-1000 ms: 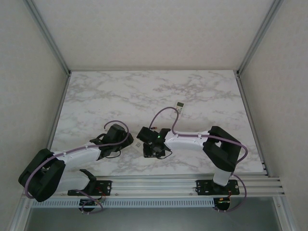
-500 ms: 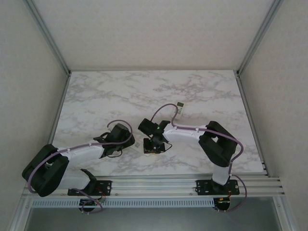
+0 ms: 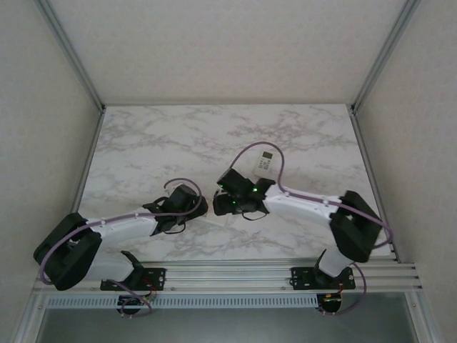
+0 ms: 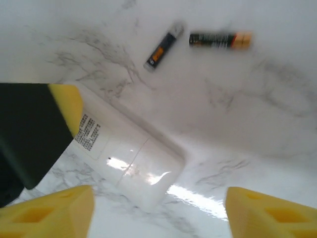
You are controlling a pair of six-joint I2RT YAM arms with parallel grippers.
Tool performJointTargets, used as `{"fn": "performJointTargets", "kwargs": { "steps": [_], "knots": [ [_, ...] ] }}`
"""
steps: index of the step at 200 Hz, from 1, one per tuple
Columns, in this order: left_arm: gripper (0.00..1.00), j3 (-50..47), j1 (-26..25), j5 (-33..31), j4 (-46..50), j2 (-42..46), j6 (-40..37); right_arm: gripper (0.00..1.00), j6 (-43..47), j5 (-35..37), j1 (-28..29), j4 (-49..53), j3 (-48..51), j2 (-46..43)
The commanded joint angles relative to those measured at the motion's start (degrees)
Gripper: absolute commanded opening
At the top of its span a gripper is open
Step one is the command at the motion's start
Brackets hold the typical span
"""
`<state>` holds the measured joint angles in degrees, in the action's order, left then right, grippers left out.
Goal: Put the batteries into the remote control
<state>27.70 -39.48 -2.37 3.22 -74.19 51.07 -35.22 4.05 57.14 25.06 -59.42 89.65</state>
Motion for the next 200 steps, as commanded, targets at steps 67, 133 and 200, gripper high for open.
{"fn": "performJointTargets", "kwargs": {
  "steps": [67, 133, 200],
  "knots": [
    [0.99, -2.5, 3.1, 2.4, 4.2, 18.3, 4.0, 0.99, 43.1, -8.9, 0.8, -2.1, -3.5, 10.1],
    [0.99, -3.7, 6.9, 3.5, 7.2, 23.3, 4.2, 0.85, 45.0, -4.7, 3.2, 1.9, -10.6, 21.1],
    [0.99, -1.8, 10.4, 9.3, 7.9, 23.8, 7.3, 0.5, 41.1, -4.4, 3.5, -2.9, -6.1, 14.5]
  ]
}}
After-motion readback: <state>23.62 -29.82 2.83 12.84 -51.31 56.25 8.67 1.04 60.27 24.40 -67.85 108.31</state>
